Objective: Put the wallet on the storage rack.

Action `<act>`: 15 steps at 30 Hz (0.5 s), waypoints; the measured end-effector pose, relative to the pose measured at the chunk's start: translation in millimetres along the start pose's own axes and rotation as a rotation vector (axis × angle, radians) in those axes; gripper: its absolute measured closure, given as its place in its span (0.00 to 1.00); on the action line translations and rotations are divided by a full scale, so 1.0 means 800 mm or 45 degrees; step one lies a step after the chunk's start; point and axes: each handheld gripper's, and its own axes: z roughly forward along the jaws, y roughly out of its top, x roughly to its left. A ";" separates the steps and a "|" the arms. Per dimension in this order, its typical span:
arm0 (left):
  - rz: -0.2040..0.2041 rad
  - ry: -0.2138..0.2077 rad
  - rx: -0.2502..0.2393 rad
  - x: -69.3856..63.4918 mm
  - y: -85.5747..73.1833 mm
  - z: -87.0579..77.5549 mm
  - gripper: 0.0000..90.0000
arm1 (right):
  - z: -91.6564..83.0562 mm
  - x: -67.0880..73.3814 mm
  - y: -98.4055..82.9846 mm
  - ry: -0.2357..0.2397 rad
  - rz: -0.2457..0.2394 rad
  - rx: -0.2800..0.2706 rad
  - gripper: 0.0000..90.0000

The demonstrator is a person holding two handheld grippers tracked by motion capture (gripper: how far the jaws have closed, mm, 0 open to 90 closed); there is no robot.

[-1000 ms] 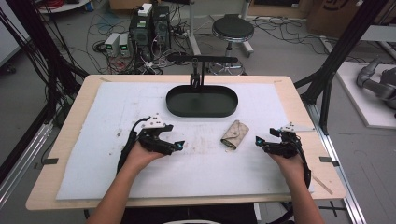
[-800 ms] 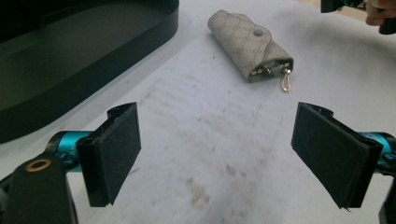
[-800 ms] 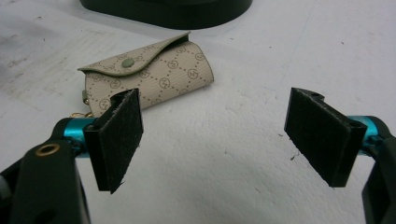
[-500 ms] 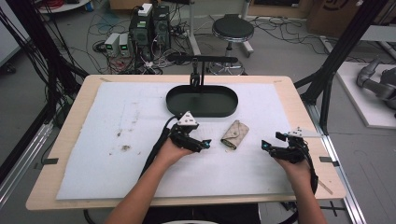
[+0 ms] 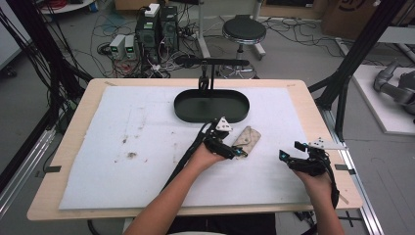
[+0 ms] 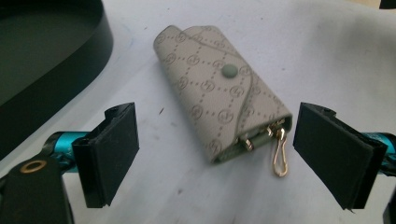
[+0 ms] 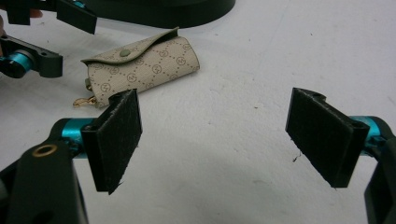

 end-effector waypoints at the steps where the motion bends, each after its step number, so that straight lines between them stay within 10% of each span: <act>1: 0.006 -0.003 0.013 -0.002 0.003 0.005 0.16 | -0.001 0.000 0.000 -0.001 0.005 -0.001 0.21; 15: -0.033 0.000 0.058 -0.010 0.013 0.047 0.15 | -0.005 -0.004 -0.002 -0.006 0.024 -0.010 0.21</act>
